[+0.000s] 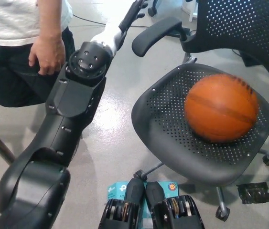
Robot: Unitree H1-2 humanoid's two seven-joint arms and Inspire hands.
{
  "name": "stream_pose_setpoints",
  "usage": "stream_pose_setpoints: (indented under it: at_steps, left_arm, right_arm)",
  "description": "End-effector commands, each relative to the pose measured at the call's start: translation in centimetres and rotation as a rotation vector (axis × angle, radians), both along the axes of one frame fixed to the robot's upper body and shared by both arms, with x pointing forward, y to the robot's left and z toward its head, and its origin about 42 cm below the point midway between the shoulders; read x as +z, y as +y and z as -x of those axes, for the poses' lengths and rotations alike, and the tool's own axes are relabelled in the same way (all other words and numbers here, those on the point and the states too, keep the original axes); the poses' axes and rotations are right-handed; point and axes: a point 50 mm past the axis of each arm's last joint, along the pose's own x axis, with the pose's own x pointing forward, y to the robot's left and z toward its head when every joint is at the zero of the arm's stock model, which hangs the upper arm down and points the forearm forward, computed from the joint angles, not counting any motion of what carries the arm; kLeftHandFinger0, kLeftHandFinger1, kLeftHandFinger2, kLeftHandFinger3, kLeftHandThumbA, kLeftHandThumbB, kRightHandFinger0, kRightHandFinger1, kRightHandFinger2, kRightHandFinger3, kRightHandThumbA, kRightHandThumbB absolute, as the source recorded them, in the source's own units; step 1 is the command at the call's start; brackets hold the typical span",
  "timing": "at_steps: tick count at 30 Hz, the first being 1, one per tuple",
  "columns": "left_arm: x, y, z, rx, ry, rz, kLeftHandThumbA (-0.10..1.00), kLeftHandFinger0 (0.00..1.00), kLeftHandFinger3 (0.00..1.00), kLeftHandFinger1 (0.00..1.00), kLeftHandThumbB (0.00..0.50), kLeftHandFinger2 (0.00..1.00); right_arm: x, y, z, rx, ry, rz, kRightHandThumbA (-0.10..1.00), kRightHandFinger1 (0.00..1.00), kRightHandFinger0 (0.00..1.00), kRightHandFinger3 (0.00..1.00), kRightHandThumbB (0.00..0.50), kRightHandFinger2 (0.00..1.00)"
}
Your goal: The robot grabs the basketball from a person using both hands and then drops it on the black chair in the front
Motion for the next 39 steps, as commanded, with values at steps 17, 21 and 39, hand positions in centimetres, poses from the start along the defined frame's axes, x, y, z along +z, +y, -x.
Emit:
stream_pose_setpoints:
  at_steps: [17, 21, 39]
  left_arm:
    - [-3.9, 6.8, 20.0, -0.093, -0.395, 0.129, 1.00, 1.00, 1.00, 1.00, 0.170, 1.00]
    - [-9.2, 10.1, 22.7, -0.004, -0.326, 0.131, 1.00, 1.00, 1.00, 1.00, 0.127, 1.00]
    - [-27.2, 19.6, 25.3, 0.376, -0.023, -0.029, 1.00, 1.00, 1.00, 1.00, 0.138, 1.00]
  right_arm:
    - [-5.9, 8.0, 9.5, 0.434, -0.094, 0.327, 1.00, 1.00, 1.00, 1.00, 0.237, 1.00]
    - [-12.2, 8.6, 9.7, 0.450, 0.062, 0.325, 1.00, 1.00, 1.00, 1.00, 0.208, 1.00]
    - [-29.3, 6.1, 9.4, 0.420, 0.508, 0.150, 1.00, 1.00, 1.00, 1.00, 0.119, 1.00]
